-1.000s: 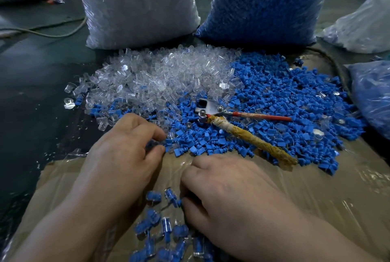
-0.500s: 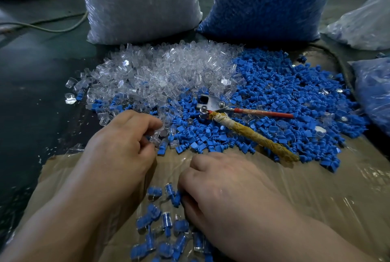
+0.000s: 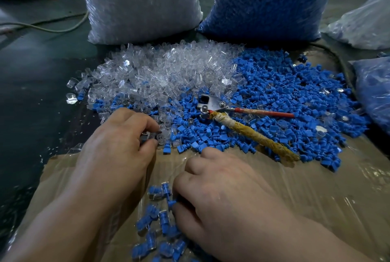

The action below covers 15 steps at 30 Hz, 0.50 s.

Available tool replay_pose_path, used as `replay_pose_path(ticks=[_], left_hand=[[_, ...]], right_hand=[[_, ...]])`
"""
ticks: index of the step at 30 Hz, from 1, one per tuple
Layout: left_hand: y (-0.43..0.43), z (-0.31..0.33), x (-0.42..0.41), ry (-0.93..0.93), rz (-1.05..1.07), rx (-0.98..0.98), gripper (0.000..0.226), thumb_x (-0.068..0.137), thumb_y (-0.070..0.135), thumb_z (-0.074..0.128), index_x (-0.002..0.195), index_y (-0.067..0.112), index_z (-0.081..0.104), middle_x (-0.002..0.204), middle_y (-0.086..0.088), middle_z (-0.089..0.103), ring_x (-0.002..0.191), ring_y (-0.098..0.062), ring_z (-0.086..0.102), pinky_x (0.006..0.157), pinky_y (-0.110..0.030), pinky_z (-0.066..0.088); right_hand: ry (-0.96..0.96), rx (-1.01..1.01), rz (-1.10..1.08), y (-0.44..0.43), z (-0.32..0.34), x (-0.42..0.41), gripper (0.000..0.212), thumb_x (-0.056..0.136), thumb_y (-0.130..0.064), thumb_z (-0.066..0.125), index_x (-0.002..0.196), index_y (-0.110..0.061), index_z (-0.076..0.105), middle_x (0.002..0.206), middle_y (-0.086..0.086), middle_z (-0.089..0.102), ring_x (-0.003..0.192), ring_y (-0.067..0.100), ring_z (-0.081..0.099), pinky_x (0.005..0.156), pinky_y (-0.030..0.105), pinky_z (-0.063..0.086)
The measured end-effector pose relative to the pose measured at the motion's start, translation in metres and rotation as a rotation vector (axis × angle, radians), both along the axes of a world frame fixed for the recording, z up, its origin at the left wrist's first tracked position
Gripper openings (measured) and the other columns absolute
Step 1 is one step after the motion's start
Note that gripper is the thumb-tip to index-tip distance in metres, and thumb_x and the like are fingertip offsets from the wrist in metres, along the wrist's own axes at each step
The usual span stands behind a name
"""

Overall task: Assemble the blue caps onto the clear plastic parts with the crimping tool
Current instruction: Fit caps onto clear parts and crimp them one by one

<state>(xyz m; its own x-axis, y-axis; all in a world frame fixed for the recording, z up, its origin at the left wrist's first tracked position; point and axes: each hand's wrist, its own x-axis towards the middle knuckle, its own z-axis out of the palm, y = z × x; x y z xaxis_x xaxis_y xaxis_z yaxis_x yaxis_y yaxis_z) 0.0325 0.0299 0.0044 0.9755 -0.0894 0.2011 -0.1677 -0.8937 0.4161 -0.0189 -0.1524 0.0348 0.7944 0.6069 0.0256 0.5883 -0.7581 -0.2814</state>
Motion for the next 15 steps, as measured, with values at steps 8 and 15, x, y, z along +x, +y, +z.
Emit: replay_pose_path(ticks=[8,15], left_hand=[[-0.001,0.001,-0.001,-0.005,0.057,-0.051,0.018,0.085,0.029,0.068,0.097,0.041,0.065,0.08,0.031,0.053,0.075,0.011,0.049,0.064,-0.012,0.031],[-0.003,-0.002,-0.003,-0.059,0.094,-0.255,0.012,0.089,0.032,0.065,0.092,0.043,0.063,0.084,0.026,0.061,0.089,0.016,0.054,0.064,-0.013,0.035]], right_hand=[[0.191,0.483,-0.314,-0.014,0.003,0.005,0.025,0.075,-0.053,0.048,0.081,-0.03,0.054,0.09,-0.018,0.056,0.082,0.002,0.052,0.06,0.023,0.044],[0.175,0.29,-0.316,-0.015,0.0,0.007,0.028,0.08,-0.054,0.043,0.081,-0.028,0.05,0.084,-0.012,0.052,0.089,-0.002,0.042,0.062,0.019,0.04]])
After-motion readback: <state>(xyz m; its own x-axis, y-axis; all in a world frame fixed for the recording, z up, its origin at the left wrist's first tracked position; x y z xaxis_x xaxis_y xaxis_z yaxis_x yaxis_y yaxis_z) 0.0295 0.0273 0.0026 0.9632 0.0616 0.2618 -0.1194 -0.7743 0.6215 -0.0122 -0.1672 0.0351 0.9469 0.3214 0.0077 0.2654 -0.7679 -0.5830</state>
